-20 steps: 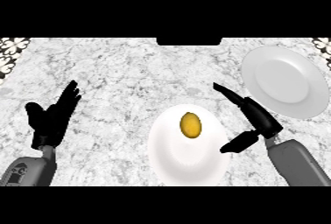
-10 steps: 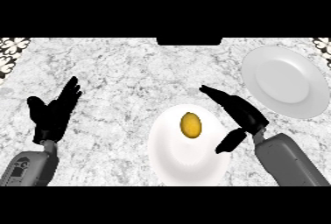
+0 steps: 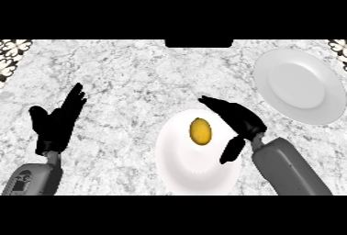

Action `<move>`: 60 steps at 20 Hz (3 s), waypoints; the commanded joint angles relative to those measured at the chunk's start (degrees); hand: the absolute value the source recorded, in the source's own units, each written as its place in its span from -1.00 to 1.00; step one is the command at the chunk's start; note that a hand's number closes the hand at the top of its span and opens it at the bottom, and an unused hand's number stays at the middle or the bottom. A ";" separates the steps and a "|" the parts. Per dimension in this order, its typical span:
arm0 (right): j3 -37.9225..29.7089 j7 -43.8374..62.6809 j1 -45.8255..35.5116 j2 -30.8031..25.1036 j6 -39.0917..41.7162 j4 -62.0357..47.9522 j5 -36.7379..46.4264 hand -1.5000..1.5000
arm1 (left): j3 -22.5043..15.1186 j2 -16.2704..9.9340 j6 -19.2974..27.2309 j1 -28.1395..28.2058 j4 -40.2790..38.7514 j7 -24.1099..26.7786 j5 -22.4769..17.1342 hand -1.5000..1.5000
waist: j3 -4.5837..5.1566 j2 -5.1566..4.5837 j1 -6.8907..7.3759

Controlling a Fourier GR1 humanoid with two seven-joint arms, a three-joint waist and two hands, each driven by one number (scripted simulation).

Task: Pick the lemon from the plate and place it in the plate

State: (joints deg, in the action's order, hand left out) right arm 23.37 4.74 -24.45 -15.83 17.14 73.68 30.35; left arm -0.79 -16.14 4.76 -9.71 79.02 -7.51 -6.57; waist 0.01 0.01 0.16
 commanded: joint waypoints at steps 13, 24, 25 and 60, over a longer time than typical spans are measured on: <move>-3.51 -2.73 -5.59 9.57 -1.27 -14.91 14.27 -1.00 | 3.48 1.93 -2.65 0.21 2.38 -3.21 2.58 0.00 | -0.01 -0.06 0.17; -2.68 -7.76 -4.95 10.40 5.79 -11.03 16.10 1.00 | 3.79 2.03 -4.71 3.05 7.51 -4.97 3.03 0.00 | -0.01 0.06 0.09; -2.93 -11.39 -3.53 9.84 2.01 -14.63 17.63 1.00 | 2.72 4.91 -2.55 0.70 2.26 -1.51 5.19 0.00 | -0.01 -0.03 -0.03; -28.36 19.20 -11.18 3.11 -35.52 -0.85 24.83 1.00 | 6.26 3.27 -5.75 0.55 0.94 -0.95 4.00 0.00 | -0.01 0.00 -0.26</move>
State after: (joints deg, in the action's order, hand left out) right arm -1.00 25.94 -37.71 -9.67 -18.34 71.33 58.59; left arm 4.48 -12.29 0.07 -8.73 80.77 -9.23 -1.99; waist 0.00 0.06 -0.10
